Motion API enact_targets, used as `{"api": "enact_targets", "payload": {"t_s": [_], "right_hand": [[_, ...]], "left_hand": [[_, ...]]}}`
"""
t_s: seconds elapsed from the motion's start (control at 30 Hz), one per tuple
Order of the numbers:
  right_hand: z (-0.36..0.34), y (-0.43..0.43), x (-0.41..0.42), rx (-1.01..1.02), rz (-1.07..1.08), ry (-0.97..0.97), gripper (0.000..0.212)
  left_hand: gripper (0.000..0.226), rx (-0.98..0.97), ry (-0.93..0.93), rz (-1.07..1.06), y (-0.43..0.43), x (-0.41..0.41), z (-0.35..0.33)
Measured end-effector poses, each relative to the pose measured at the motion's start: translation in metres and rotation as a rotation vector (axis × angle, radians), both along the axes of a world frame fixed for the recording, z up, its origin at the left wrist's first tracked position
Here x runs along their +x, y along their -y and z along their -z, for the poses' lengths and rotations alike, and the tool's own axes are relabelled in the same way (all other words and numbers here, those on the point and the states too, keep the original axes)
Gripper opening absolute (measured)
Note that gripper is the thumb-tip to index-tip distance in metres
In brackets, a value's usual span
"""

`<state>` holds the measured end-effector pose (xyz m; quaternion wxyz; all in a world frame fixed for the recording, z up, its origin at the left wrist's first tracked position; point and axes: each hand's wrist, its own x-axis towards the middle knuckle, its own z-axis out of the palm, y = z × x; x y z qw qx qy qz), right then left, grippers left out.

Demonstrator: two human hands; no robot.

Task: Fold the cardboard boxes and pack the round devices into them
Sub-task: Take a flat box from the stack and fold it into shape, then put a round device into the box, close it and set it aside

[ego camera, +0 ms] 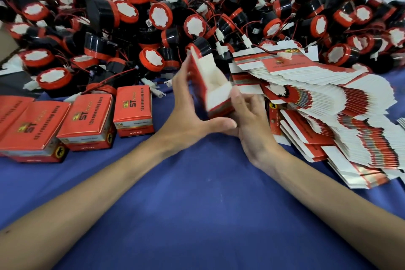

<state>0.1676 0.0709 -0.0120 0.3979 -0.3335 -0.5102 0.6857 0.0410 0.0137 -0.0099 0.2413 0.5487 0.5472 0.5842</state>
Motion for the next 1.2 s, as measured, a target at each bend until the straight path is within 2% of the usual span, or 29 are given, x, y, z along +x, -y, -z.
{"api": "enact_targets", "payload": {"t_s": [0.07,0.17,0.23,0.27,0.37,0.47,0.5,0.6,0.63,0.7,0.77,0.87,0.93,1.0,1.1,1.2], "right_hand": [[0.001,0.005,0.0,0.195,-0.083,0.179,0.035],[0.003,0.013,0.0,0.511,-0.118,0.36,0.037],[0.002,0.015,0.0,0.59,-0.078,0.404,0.033],[0.001,0.014,0.0,0.601,-0.04,0.402,0.03],[-0.009,0.005,-0.002,0.64,0.104,0.39,0.018],[-0.028,-0.025,-0.024,0.669,0.223,0.341,0.018],[-0.034,-0.04,-0.036,0.679,0.227,0.37,0.025],[-0.043,-0.087,-0.073,0.815,0.089,0.649,0.066],[-0.044,-0.099,-0.083,0.872,0.026,0.745,0.071],[-0.043,-0.116,-0.096,0.954,-0.047,0.858,0.061],[-0.042,-0.121,-0.098,0.986,-0.036,0.826,0.046],[-0.035,-0.113,-0.086,1.05,0.08,0.743,0.029],[-0.028,-0.098,-0.07,1.108,0.204,0.695,0.034],[-0.023,-0.078,-0.048,1.071,0.302,0.6,0.045],[-0.02,-0.049,-0.014,1.002,0.408,0.403,0.04],[-0.014,-0.018,0.012,1.111,0.529,0.347,0.044]], "left_hand": [[0.125,0.004,0.063,-0.085,-0.001,-0.006,0.002],[0.082,0.001,0.18,-0.211,-0.004,-0.013,0.001],[0.055,0.005,0.175,-0.325,-0.005,-0.013,0.002],[0.05,0.009,0.151,-0.382,-0.005,-0.013,0.003],[0.052,0.031,0.048,-0.487,-0.003,-0.012,0.003],[0.057,0.032,0.119,-0.519,-0.004,-0.011,0.002],[0.06,0.026,0.117,-0.525,-0.005,-0.011,0.002],[0.07,0.045,0.036,-0.523,-0.005,-0.01,0.001],[0.075,0.079,-0.027,-0.524,-0.004,-0.009,0.001],[0.083,0.12,-0.176,-0.524,-0.003,-0.007,0.003],[0.087,0.085,-0.268,-0.52,-0.004,-0.006,0.005],[0.083,0.027,-0.255,-0.558,-0.007,-0.009,0.007],[0.082,0.013,-0.242,-0.608,-0.007,-0.01,0.007],[0.081,0.024,-0.262,-0.639,-0.008,-0.009,0.008],[0.08,0.033,-0.267,-0.661,-0.01,-0.01,0.01],[0.081,0.05,-0.25,-0.676,-0.01,-0.012,0.012]]}}
